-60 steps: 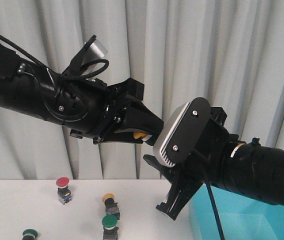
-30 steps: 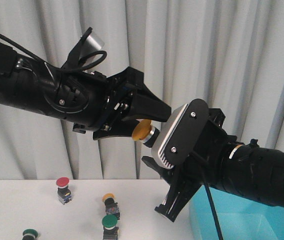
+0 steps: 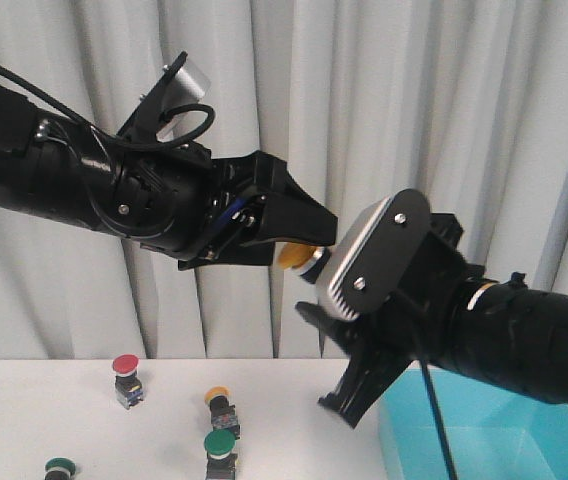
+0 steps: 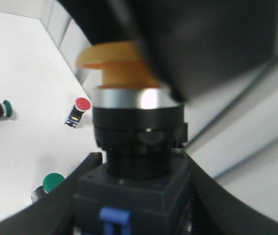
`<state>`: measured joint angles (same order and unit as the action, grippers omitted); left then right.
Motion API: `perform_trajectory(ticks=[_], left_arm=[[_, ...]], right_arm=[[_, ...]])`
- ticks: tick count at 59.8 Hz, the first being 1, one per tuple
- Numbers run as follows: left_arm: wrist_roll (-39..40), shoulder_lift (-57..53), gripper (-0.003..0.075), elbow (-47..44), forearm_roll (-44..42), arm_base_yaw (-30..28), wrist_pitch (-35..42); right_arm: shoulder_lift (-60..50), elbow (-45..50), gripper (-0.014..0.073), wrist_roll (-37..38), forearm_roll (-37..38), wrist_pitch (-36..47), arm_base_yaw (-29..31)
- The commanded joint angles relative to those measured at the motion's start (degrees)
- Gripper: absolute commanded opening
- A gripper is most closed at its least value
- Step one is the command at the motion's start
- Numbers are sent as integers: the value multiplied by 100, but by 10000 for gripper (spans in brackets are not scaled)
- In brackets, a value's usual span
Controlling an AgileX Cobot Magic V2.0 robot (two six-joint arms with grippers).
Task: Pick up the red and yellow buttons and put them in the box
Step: 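Grasp the yellow button's base with the right gripper, open left gripper, then lower the yellow button into the blue box with the right gripper and release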
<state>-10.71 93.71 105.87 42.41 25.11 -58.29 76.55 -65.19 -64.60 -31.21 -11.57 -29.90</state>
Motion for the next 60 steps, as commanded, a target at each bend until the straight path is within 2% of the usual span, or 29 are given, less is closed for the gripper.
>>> perform_trajectory(ticks=[1, 14, 23, 34, 43, 60], left_arm=[[37, -283, 546, 193, -57, 11, 655], [79, -354, 546, 273, -388, 11, 1138], [241, -467, 546, 257, -2024, 11, 901], [1071, -450, 546, 257, -4344, 11, -178], [1335, -451, 545, 39, -5717, 11, -814], [1599, -469, 545, -874, -5980, 11, -777]], right_arm=[[-163, -178, 6, 469, -54, 405, 311], [-163, -178, 8, 1357, -23, 28, 1289], [-144, -178, 9, 2004, -13, -440, 2203], [44, -178, 12, 2721, -9, -815, 3098], [353, -178, 15, 2904, 44, -1110, 3276], [1381, -178, 45, 3037, 684, -1478, 3276]])
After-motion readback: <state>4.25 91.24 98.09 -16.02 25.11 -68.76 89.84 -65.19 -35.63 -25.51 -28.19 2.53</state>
